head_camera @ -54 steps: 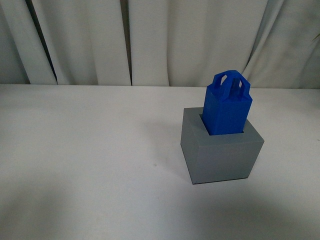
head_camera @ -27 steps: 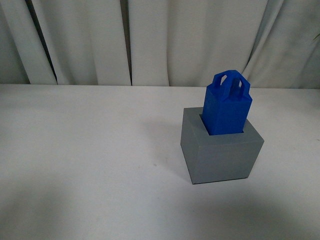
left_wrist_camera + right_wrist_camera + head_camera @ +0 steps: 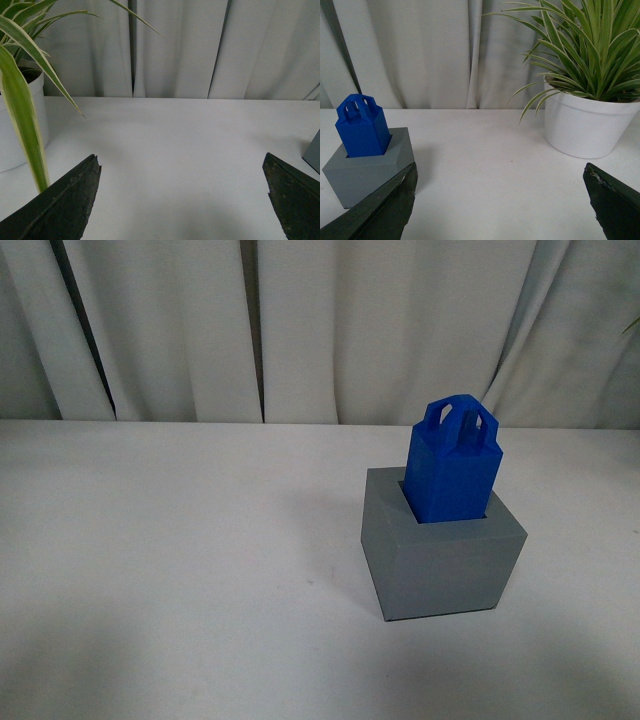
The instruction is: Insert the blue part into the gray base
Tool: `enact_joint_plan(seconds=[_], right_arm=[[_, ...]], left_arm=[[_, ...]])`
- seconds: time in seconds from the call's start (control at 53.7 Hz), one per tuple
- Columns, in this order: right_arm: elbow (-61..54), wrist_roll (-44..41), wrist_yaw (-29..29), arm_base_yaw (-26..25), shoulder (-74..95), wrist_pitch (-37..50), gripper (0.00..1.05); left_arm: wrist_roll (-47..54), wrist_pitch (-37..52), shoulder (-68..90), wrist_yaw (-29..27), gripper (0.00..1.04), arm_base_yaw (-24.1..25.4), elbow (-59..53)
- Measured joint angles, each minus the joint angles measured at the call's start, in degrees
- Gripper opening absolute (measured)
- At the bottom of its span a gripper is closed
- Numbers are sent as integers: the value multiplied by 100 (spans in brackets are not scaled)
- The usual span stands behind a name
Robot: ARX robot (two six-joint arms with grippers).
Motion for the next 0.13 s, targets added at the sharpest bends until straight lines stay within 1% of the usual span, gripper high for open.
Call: enact_joint_plan(seconds=[0.13], right_arm=[[0, 0, 2, 0, 0, 0, 97]], left_arm=[[0, 0, 0, 0, 99, 0, 0]])
